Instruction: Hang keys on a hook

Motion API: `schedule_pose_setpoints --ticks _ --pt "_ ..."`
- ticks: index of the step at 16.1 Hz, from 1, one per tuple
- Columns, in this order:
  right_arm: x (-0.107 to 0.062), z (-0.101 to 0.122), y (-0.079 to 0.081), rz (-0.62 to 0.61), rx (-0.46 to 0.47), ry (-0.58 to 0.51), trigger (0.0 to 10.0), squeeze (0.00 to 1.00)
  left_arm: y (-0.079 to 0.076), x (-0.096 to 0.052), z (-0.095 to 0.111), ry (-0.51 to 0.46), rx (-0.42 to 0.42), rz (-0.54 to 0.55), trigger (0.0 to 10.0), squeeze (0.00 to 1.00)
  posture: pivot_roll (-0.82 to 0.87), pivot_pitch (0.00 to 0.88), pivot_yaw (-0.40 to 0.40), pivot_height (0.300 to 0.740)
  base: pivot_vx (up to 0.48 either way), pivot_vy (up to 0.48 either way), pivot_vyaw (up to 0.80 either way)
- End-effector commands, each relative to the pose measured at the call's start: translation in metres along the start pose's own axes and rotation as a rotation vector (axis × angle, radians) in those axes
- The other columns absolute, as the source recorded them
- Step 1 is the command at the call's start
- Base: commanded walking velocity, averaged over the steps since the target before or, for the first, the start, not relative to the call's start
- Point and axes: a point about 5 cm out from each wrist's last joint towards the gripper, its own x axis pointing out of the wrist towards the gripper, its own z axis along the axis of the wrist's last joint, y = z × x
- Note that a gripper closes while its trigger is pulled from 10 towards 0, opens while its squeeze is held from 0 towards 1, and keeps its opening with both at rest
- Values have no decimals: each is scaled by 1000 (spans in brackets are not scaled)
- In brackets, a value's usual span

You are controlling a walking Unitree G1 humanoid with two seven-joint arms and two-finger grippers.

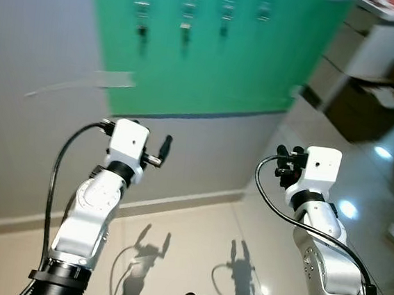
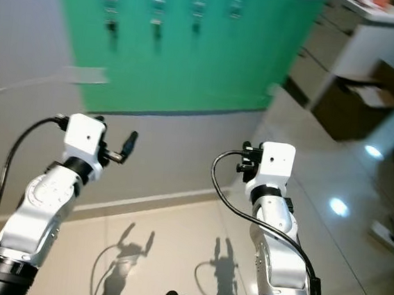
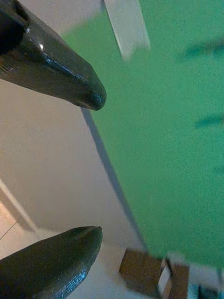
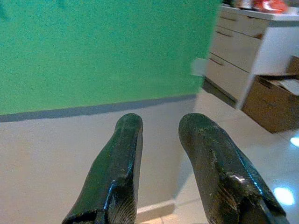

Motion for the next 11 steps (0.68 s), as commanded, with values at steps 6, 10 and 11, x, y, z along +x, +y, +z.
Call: schedule_pose_setpoints --ticks 6,10,11 --pt "0 1 5 15 12 0 10000 0 8 3 3 -5 51 15 10000 0 -97 0 -43 740 0 0 -800" --pt "-3 -1 0 4 8 11 10000 0 0 2 4 -9 66 -10 10000 0 -97 0 -36 740 0 0 -800" --pt "-5 -4 -1 -5 19 21 10000 0 1 -1 2 -2 81 -18 10000 0 -89 0 -43 740 0 0 -800"
